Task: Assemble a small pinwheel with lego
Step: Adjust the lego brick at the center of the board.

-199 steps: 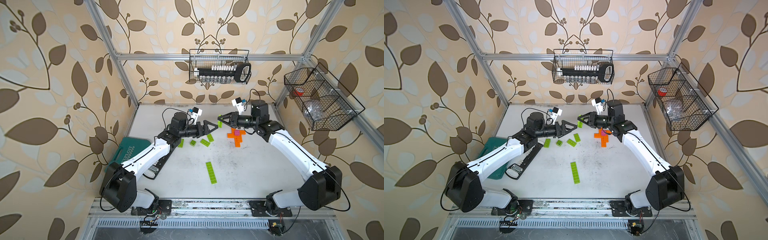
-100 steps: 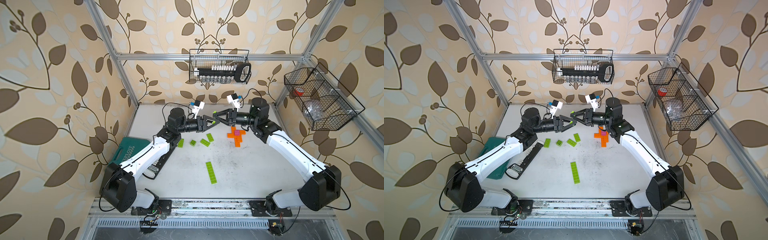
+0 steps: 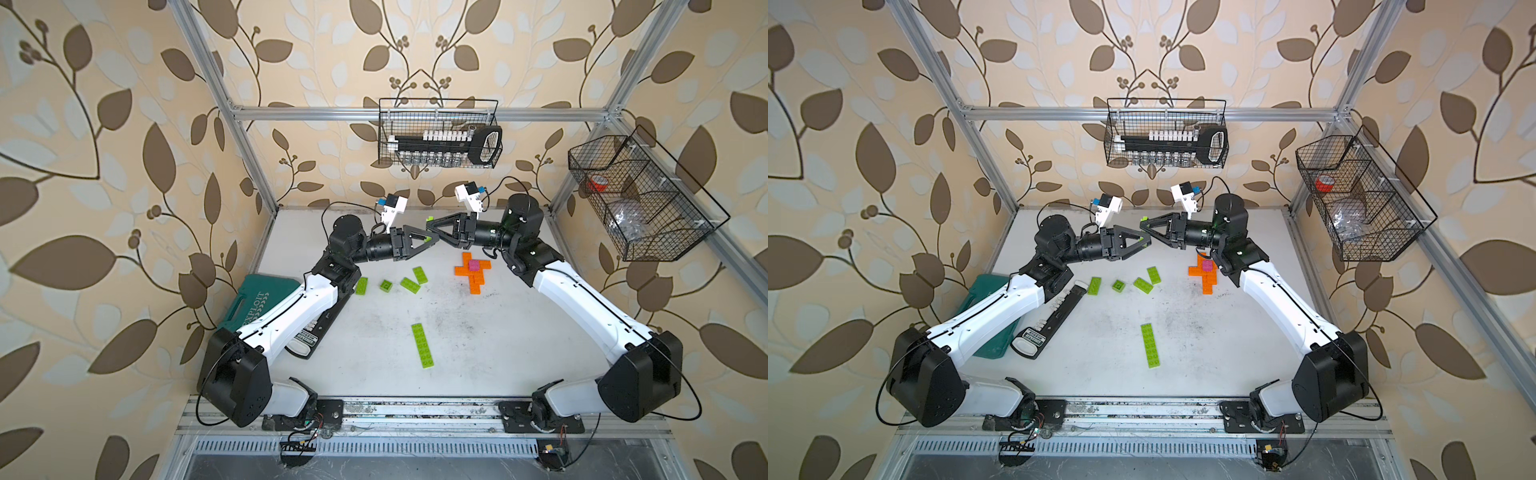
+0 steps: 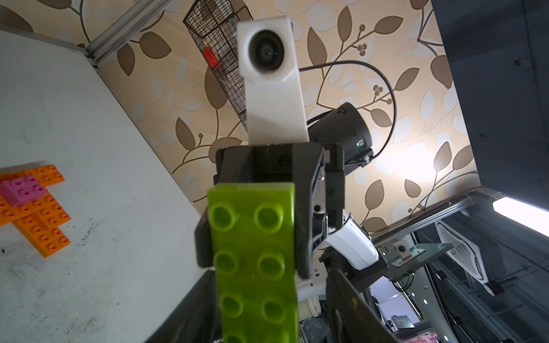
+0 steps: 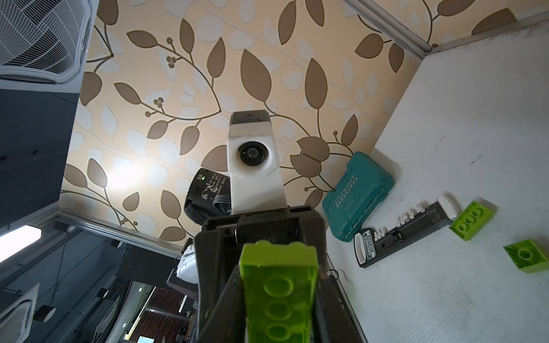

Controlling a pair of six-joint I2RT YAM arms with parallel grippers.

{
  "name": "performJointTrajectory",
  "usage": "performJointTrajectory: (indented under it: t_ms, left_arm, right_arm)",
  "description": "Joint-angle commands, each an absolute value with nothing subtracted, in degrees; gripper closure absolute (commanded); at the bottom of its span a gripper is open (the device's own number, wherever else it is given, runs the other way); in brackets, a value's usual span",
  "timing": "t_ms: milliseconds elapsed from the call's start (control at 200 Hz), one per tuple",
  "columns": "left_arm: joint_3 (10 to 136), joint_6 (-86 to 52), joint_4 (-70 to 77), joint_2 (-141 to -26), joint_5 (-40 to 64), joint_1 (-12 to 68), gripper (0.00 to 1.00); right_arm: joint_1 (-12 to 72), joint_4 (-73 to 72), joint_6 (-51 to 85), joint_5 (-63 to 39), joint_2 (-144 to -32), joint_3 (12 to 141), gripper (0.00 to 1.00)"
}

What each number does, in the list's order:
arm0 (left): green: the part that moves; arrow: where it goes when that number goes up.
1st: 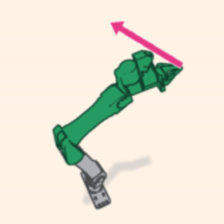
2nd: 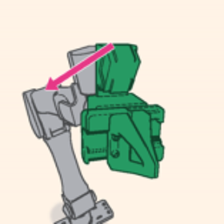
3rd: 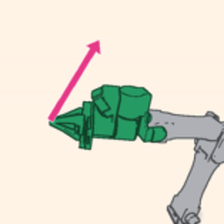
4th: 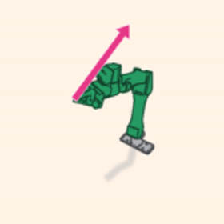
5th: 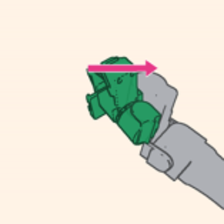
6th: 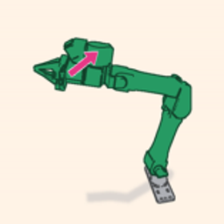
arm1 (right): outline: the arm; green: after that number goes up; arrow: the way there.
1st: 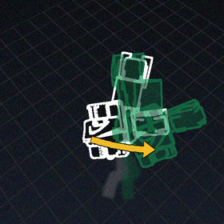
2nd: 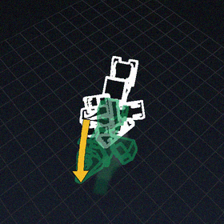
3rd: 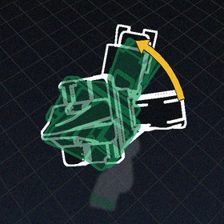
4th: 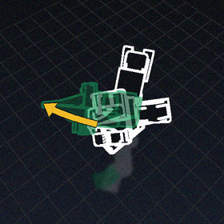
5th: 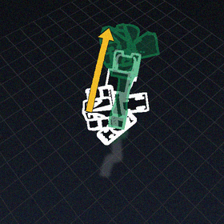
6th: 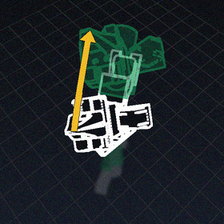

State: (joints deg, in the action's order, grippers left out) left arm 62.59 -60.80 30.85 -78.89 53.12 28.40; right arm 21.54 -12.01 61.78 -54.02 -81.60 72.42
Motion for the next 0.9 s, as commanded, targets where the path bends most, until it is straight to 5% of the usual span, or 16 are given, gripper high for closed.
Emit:
performJointTrajectory:
  t_ms: [0, 370, 605, 690, 895]
  left_arm:
    - [62.9, -61.7, 35.4, -76.0, 54.8, 28.2, 0.44]
    - [62.9, -63.0, 36.9, -75.9, 55.1, 28.2, 0.67]
    - [63.1, -60.0, 32.5, -75.3, 54.4, 28.2, 0.90]
    - [63.9, -56.5, 26.2, -74.7, 53.5, 28.2, 0.94]
    - [70.4, -34.4, -10.1, -73.5, 40.7, 30.4, 0.97]
  right_arm:
    - [21.7, -15.0, 63.1, -54.6, -79.9, 72.1, 0.76]
    - [21.3, -16.0, 63.9, -54.5, -79.3, 71.3, 0.75]
    - [21.4, -12.9, 61.3, -53.8, -79.0, 71.2, 0.71]
    - [21.3, -7.6, 57.4, -52.1, -78.2, 72.1, 0.56]
    - [19.5, 13.2, 45.1, -35.2, -74.2, 73.1, 0.02]
